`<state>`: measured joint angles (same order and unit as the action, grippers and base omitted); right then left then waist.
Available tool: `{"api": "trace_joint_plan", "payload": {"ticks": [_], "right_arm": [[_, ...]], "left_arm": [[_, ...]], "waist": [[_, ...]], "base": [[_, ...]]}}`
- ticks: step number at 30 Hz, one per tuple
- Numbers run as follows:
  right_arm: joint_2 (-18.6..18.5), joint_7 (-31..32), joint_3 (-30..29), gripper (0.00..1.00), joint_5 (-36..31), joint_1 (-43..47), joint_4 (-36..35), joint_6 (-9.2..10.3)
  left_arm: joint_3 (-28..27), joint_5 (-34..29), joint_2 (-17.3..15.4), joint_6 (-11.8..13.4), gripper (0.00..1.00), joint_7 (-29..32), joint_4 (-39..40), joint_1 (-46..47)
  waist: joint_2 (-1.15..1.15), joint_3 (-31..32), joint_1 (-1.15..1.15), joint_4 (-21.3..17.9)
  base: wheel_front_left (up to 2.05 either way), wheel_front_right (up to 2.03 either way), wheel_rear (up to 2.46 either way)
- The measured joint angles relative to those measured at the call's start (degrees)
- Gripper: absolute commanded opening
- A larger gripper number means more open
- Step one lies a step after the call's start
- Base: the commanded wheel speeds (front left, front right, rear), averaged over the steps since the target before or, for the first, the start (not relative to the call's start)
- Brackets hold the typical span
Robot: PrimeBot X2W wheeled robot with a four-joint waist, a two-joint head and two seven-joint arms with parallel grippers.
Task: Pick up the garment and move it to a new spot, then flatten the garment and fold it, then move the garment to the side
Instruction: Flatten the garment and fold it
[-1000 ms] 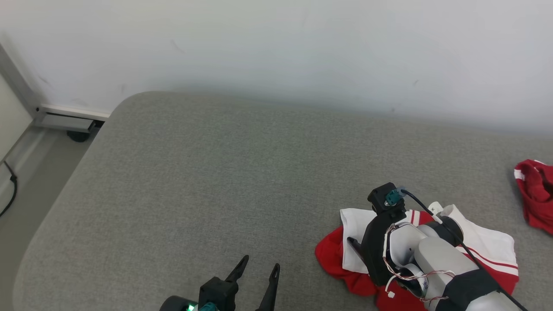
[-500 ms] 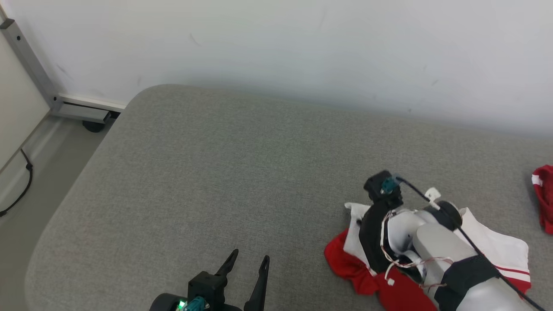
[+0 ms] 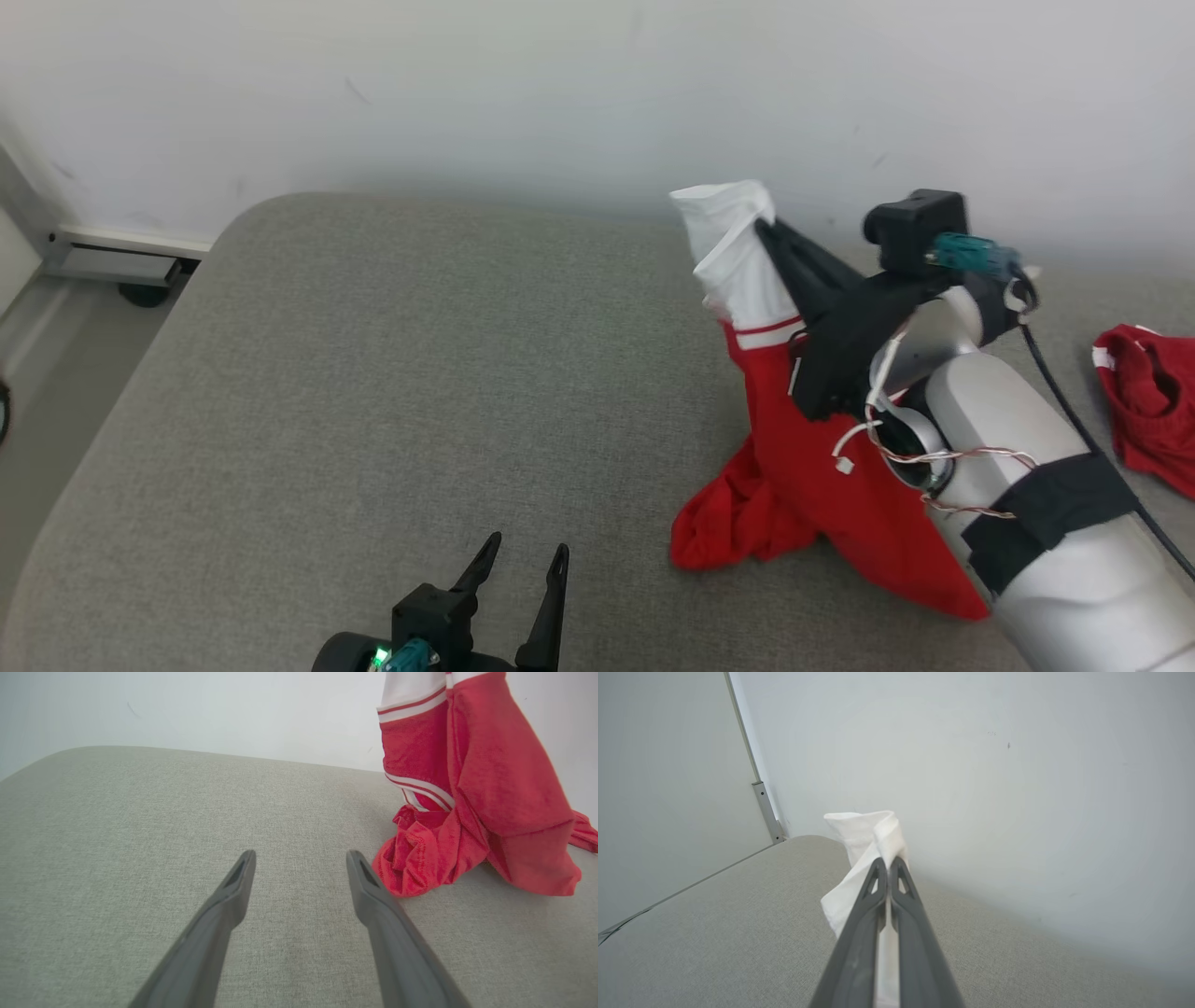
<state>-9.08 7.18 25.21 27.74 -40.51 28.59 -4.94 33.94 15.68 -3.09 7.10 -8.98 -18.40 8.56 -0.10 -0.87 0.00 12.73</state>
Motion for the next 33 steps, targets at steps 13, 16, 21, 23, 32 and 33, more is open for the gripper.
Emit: {"api": "trace_joint_plan", "payload": {"ticks": [13,16,21,23,32,33], "right_arm": [[-10.0,-13.3,-11.7,0.0,2.6,23.4,-10.8,6.56],[-11.3,-15.6,-15.7,0.0,4.6,29.9,-13.1,8.62],[-11.2,-17.9,-19.0,0.0,7.6,39.2,-15.2,9.32],[-10.6,-18.2,-19.9,0.0,8.4,42.0,-15.7,9.55],[-10.0,-15.1,-19.8,0.0,10.7,49.7,-11.2,10.07],[-10.1,-14.2,-18.9,0.0,9.9,49.7,-10.5,10.24]], "left_arm": [[-1.3,0.5,0.1,0.0,1.0,-0.4,-0.5,-2.0],[-1.3,0.5,0.1,0.0,1.0,-0.4,-0.4,-2.4],[-0.9,0.5,0.1,0.0,1.0,-0.4,-0.3,-2.3],[-0.4,0.4,0.1,0.0,1.0,-0.1,-0.2,-2.2],[1.0,0.4,0.1,-0.1,1.0,0.4,-0.3,-0.8],[1.1,0.4,0.1,-0.2,1.0,0.4,-0.4,-0.9]], "waist": [[0.0,0.7,-0.01,-4.4],[0.0,0.8,-0.01,-5.8],[0.0,0.4,-0.01,-7.8],[0.0,0.2,-0.01,-8.5],[0.0,-1.1,-0.01,-9.4],[0.0,-1.2,-0.01,-9.3]], "base": [[0.0,0.0,0.0],[0.0,0.0,0.0],[0.0,0.0,0.0],[0.0,0.0,0.0],[0.0,0.0,0.0],[0.0,0.0,0.0]]}}
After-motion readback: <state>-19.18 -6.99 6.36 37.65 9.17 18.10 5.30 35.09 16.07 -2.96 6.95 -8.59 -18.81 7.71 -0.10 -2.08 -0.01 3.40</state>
